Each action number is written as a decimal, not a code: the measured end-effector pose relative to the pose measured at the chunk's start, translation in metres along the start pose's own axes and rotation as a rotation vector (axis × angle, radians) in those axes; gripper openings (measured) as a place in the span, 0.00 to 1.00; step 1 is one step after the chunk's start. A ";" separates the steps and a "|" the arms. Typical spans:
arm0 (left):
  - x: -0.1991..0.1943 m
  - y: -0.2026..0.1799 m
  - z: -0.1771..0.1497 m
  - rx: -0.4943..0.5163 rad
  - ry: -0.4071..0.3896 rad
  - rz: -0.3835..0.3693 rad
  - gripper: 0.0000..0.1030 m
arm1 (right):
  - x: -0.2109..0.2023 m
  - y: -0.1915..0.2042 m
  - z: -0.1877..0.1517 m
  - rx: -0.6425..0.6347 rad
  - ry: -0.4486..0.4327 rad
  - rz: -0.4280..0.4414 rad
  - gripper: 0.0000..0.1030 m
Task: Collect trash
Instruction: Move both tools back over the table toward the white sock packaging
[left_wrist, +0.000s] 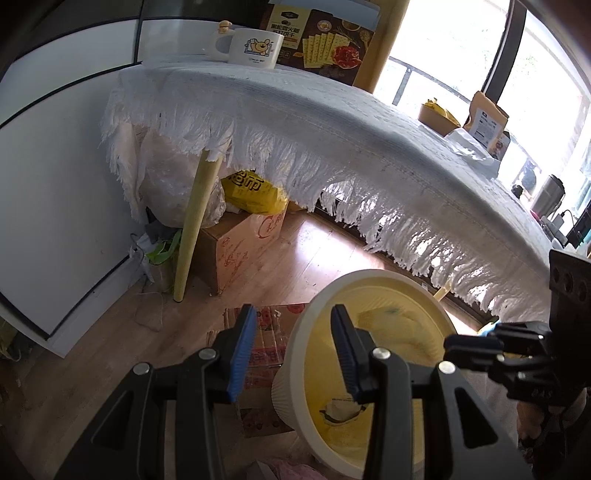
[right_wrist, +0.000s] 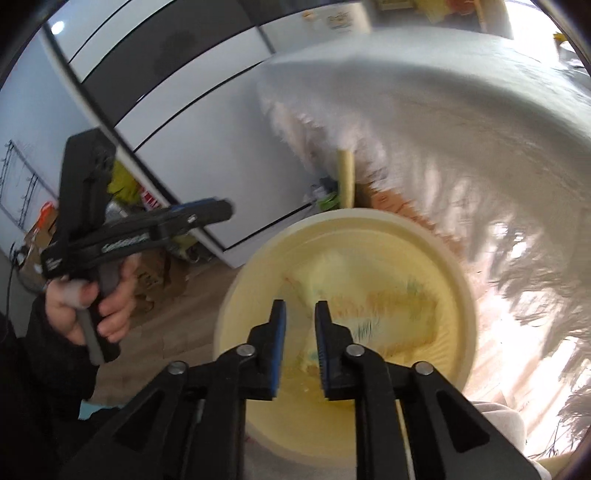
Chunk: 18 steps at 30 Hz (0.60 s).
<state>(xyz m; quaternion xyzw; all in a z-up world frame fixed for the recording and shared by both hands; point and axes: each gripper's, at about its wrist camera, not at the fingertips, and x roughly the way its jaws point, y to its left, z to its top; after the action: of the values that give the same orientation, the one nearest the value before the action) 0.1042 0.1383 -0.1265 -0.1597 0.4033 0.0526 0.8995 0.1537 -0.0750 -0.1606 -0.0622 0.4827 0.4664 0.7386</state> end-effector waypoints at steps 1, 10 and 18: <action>0.000 -0.001 0.000 0.001 0.000 0.000 0.40 | -0.001 -0.002 0.000 0.002 -0.008 -0.016 0.15; -0.004 -0.014 0.003 0.032 -0.006 0.001 0.40 | -0.013 -0.001 -0.008 -0.041 -0.030 -0.098 0.15; -0.007 -0.040 0.012 0.093 -0.027 -0.017 0.44 | -0.037 -0.006 -0.008 -0.061 -0.088 -0.164 0.15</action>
<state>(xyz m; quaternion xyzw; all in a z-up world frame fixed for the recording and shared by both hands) 0.1170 0.1044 -0.1037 -0.1205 0.3918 0.0282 0.9117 0.1492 -0.1053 -0.1385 -0.1034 0.4285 0.4210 0.7927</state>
